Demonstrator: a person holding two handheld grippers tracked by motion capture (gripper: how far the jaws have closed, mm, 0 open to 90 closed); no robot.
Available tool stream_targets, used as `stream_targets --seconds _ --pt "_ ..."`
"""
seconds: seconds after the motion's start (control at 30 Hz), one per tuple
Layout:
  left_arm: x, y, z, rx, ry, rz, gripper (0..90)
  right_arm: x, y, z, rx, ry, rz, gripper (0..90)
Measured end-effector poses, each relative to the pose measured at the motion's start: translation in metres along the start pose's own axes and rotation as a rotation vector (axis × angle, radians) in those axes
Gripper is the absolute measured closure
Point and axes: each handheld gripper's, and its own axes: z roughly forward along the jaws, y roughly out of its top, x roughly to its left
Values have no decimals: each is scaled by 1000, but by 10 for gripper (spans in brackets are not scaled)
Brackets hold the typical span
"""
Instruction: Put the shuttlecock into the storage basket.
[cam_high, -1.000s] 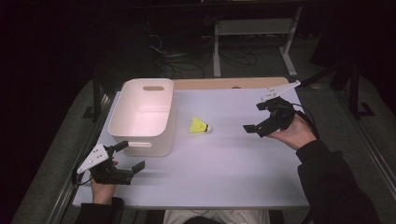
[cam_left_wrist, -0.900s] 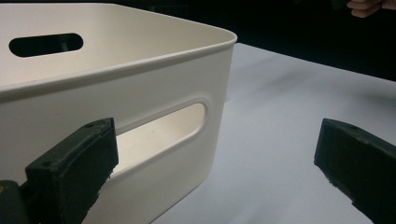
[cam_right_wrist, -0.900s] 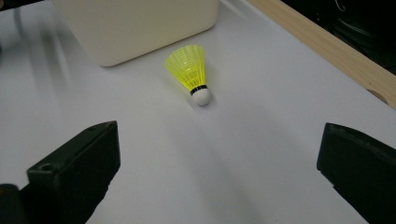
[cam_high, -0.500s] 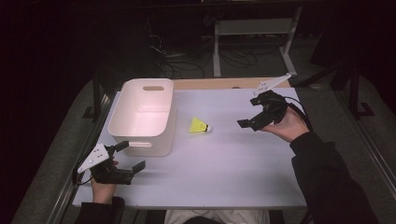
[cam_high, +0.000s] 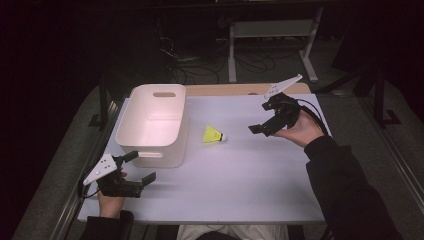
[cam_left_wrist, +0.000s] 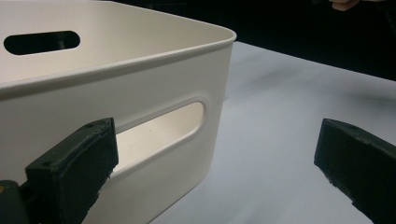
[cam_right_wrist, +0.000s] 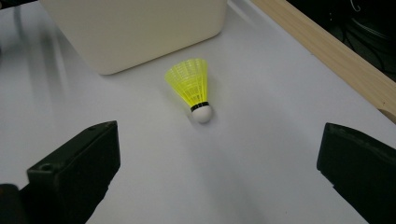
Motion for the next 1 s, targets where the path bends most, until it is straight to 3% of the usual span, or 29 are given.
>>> stream_targets --seconds 0.37,1.0 --pt "1 0 1 4 -7 -1 0 -6 6 11 15 13 -3 0" --pt "1 0 1 7 -10 -7 0 -21 16 49 58 76 -14 0"
